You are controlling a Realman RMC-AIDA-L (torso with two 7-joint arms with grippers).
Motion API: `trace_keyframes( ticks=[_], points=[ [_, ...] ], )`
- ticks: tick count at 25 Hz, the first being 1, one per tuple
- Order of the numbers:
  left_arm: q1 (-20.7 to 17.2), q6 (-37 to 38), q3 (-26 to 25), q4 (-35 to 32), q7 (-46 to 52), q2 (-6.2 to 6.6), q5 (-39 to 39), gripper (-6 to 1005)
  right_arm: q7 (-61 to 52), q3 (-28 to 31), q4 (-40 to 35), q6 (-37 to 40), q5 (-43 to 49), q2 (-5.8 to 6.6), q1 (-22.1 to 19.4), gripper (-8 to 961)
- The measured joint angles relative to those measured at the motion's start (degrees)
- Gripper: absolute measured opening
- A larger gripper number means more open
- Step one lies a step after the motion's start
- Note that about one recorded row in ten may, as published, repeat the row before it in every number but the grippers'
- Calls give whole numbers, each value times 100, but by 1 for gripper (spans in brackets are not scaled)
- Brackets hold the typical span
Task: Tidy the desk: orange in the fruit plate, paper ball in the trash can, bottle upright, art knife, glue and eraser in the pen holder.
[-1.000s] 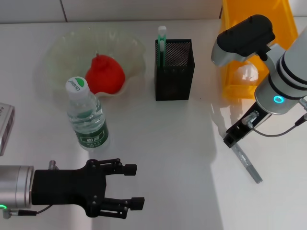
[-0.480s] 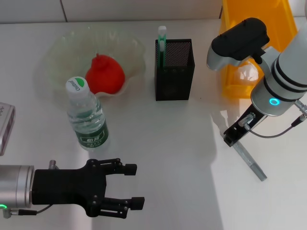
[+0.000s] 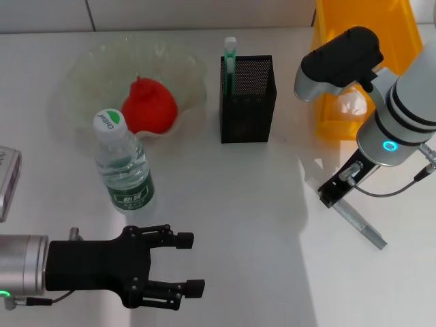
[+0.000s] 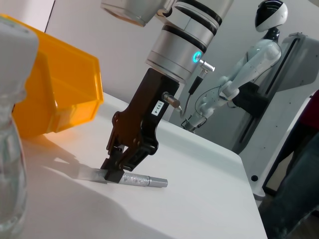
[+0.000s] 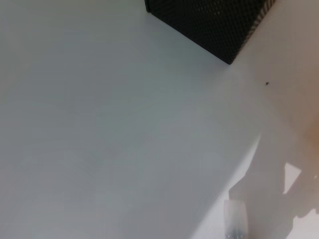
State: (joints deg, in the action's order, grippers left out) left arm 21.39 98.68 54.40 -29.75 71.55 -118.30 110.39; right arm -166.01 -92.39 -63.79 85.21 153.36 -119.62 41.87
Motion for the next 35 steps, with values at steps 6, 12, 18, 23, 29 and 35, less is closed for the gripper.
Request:
trace_keyframes(
  ticks=[6,12,18,23,29,35],
  points=[
    [-10,-8,0,4,-1,0,0,859,41,23,-140,-47,0,-7,-100,150],
    [-12,-2,0,5,10,1,-1,859,287,440,-1244,-44,-236,29,-594,140],
    [-13,5,-5,7,19,-9,-1,859,1590,1750,-2433,-530,-1742,21,-1490,137],
    [-10,-8,-7,69,10,-16,-32,859,4095,2077,-1944,-1698,-4392,25,-2114,135],
    [12,9,-22,85,44,-27,-50,859,7699,2089,345,-2211,-7614,29,-1899,134],
    [30,15,-47,145,48,-37,-59,859,10240,2097,2598,-1989,-9502,34,-1129,133]
  ],
)
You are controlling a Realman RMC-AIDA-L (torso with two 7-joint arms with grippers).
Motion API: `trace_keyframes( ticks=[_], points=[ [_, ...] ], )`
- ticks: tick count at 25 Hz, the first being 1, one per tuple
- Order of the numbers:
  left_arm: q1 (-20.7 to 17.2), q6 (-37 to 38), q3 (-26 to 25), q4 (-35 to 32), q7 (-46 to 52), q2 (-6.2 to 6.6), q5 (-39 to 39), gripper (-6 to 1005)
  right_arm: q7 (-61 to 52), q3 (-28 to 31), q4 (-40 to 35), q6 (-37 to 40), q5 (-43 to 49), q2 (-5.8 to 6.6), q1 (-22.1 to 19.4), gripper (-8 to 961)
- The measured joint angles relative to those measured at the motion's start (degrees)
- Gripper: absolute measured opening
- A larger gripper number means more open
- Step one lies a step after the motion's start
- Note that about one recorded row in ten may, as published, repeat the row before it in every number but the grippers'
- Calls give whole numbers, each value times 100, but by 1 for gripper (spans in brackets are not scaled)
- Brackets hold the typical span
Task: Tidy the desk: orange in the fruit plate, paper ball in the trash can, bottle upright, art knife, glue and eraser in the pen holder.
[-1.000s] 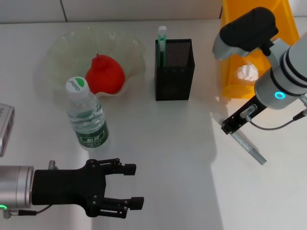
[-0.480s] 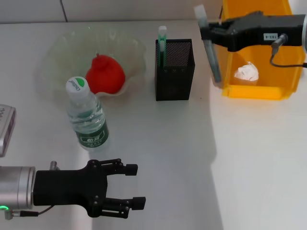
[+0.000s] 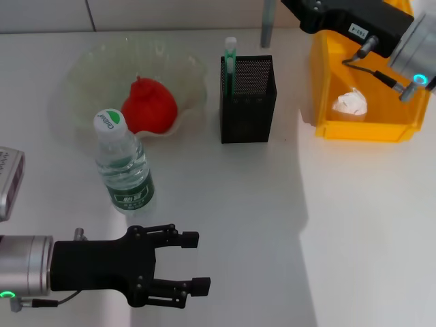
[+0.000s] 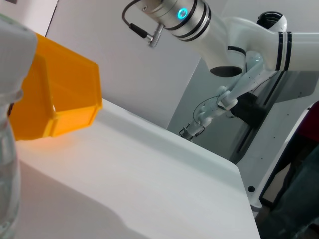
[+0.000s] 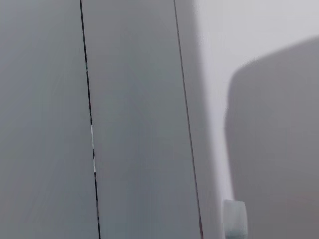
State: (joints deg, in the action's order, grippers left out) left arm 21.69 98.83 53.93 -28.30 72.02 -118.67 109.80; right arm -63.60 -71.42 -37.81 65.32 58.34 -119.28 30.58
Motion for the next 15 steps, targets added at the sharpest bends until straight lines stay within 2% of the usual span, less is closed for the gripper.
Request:
trace_keyframes(
  ticks=[1,2,6,15],
  points=[
    [6,-1,-3,0,1,0,-2,859,358,-18,488,6,-217,-12,250,133],
    [6,-1,-3,0,1,0,-2,859,358,-18,488,6,-217,-12,250,133],
    [12,-2,-5,1,2,1,-5,859,633,-21,1220,-45,-314,-28,702,142],
    [20,-15,-6,0,5,2,-26,859,597,-26,1303,-18,-388,-40,708,230]
  ],
)
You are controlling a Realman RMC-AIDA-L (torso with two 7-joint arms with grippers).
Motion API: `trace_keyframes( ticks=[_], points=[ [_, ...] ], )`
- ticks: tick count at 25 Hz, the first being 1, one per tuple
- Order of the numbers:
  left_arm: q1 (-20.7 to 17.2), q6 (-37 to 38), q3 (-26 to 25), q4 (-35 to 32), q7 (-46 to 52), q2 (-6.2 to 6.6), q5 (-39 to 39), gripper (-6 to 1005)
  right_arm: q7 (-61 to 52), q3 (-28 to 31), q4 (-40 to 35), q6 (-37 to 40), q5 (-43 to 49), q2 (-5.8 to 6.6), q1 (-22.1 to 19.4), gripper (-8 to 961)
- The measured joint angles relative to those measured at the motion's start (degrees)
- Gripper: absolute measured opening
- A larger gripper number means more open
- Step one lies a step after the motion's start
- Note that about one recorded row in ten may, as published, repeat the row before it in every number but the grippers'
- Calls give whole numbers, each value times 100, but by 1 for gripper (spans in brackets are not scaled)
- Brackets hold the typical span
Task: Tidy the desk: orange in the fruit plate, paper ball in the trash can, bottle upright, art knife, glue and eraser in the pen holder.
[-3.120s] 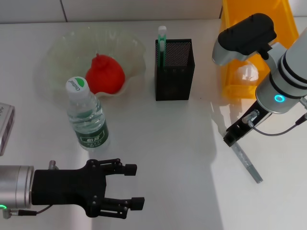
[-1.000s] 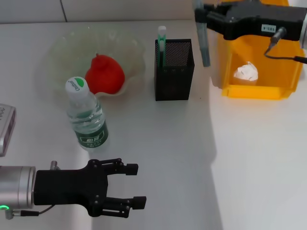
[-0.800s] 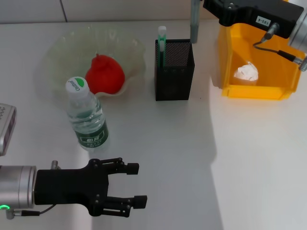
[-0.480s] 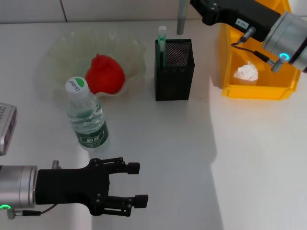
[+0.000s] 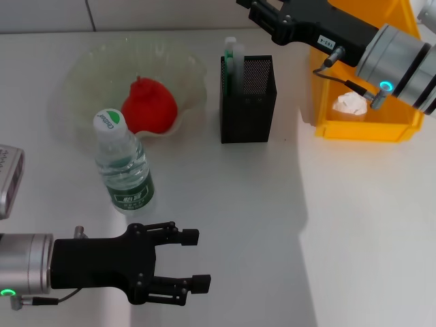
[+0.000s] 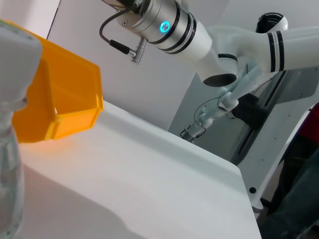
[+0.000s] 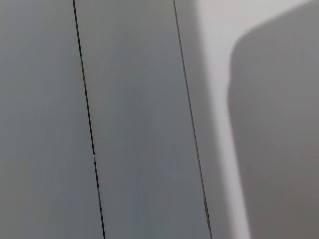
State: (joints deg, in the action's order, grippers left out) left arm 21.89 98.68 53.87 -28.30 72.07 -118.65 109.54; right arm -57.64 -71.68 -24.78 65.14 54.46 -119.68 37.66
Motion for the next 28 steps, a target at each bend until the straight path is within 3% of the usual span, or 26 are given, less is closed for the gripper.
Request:
trace_keyframes(
  ticks=[8,9,10,11,12,15,16,18,19,20,21,25,26,27,28],
  points=[
    [-10,21,0,0,0,2,-21,859,-316,66,-121,546,-103,33,-293,437],
    [-17,32,-1,0,0,5,-32,859,-676,125,-398,941,-77,109,-539,465],
    [-38,66,-3,-6,0,22,-40,859,-1162,208,-803,1482,191,273,-860,480],
    [-46,78,-5,-12,0,27,-45,859,-1162,208,-803,1482,191,273,-860,496],
    [-58,90,-7,-18,0,31,-49,859,-1563,368,-1140,2131,623,471,-1140,511],
    [-64,92,-10,-23,0,33,-54,859,-1754,534,-1282,2545,938,558,-1260,543],
    [-64,92,-10,-23,0,33,-54,859,-1969,1060,-1493,3449,1700,674,-1456,544],
    [-88,93,-22,-33,0,41,-58,859,-2005,1335,-1554,3859,2092,700,-1517,546],
    [-88,93,-22,-33,0,41,-58,859,-2006,1963,-1619,4580,2997,711,-1611,546],
    [-88,93,-22,-33,0,41,-58,859,-2006,1963,-1619,4580,2997,711,-1611,547],
    [-96,99,-37,-46,2,50,-58,859,-1990,2389,-1638,4944,3804,684,-1688,548],
    [-111,130,-127,-51,6,60,-56,859,-1945,2537,-1613,4959,4538,578,-1773,552],
    [-116,137,-155,-52,17,63,-47,859,-1839,2538,-1611,4925,4842,425,-1825,553],
    [-116,137,-155,-52,17,63,-47,859,-1839,2538,-1611,4925,4842,425,-1825,553],
    [-116,138,-157,-53,52,63,-29,859,-1772,2541,-1625,4910,4986,341,-1844,554]
  ],
)
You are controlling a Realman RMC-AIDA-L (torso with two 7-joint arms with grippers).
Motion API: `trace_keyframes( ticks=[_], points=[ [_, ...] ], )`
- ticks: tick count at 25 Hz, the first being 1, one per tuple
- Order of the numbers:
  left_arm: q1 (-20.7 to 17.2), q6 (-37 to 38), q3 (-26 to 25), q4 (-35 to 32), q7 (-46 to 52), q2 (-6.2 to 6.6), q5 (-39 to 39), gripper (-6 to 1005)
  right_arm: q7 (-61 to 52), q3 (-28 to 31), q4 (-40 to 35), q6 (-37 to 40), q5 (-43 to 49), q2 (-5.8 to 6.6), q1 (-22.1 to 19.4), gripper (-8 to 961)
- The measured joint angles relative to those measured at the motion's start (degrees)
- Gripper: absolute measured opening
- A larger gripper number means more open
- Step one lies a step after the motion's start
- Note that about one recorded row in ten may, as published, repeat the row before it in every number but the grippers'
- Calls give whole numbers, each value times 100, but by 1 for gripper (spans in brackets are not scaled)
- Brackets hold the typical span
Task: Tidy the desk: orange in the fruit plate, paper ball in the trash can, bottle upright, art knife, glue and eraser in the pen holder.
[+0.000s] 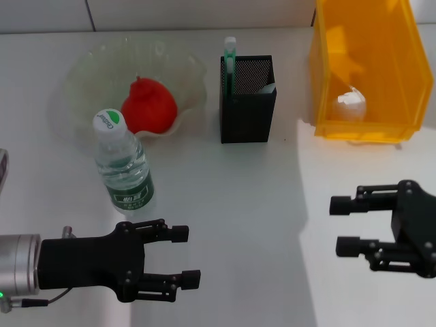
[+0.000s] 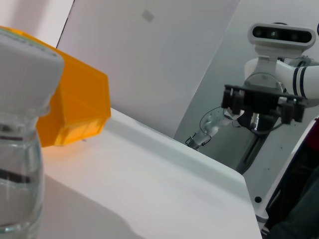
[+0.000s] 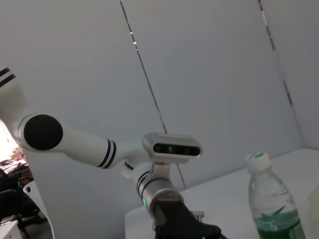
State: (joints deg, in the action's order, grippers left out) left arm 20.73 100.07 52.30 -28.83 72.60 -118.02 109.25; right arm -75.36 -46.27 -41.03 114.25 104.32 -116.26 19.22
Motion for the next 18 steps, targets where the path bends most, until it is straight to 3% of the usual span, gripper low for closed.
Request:
trace_keyframes(
  ticks=[1,3,11,16,18],
  points=[
    [0,11,-2,0,17,0,-3,859,78,7,-12,-40,241,-121,-16,555],
    [1,23,-3,0,22,-1,-11,859,94,-7,18,-123,416,-178,1,557],
    [46,62,-5,-9,174,4,6,859,56,-94,95,-435,560,-265,47,564],
    [46,136,-7,-9,183,0,11,859,49,-91,223,-439,579,-269,88,736],
    [46,149,-8,-9,189,-1,10,859,47,-90,268,-451,616,-271,122,738]
  ],
)
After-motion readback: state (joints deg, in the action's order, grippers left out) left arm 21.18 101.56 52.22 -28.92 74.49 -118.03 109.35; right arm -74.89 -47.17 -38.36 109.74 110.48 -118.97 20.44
